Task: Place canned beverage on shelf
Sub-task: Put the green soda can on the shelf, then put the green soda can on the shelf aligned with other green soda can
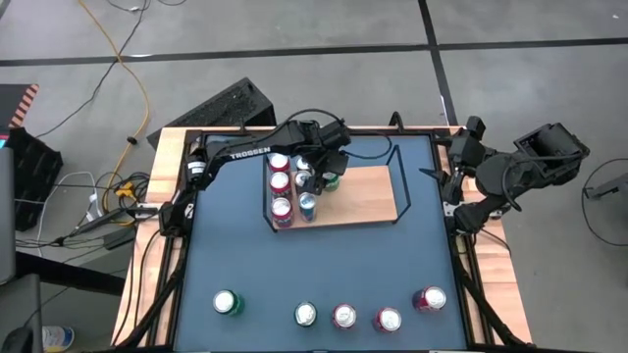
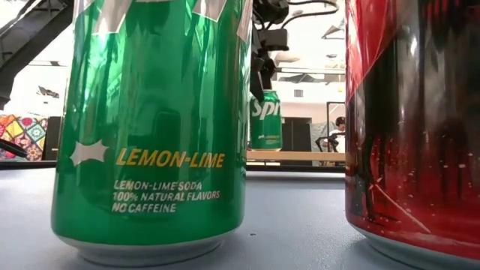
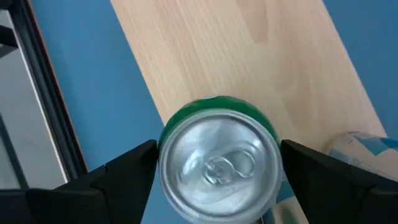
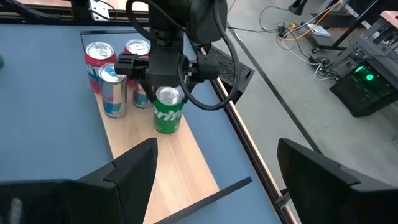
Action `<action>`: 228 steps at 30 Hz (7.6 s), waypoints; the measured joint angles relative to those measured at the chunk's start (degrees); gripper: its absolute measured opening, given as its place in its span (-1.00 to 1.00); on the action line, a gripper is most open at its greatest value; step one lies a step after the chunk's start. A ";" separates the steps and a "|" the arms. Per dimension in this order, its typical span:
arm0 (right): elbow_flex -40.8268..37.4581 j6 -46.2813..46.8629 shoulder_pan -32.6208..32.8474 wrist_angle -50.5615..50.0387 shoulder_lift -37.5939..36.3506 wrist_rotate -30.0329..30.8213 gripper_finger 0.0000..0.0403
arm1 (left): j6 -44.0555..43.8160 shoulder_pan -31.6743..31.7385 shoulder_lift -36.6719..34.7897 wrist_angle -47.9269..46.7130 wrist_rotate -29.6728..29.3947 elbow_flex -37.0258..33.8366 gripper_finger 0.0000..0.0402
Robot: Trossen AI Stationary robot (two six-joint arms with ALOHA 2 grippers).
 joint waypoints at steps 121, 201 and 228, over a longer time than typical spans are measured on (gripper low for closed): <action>12.52 -34.18 -40.59 29.44 7.64 -39.98 0.58 | -126.91 -49.22 -32.65 -29.06 -13.02 -15.76 0.62; 12.06 -36.59 -40.26 19.93 9.22 -40.39 0.58 | -134.05 -59.53 -22.47 -5.60 4.15 -40.00 0.36; 11.98 -39.39 -43.87 18.09 9.22 -40.25 0.58 | -80.81 -33.29 -22.36 -15.17 -1.20 -12.85 0.33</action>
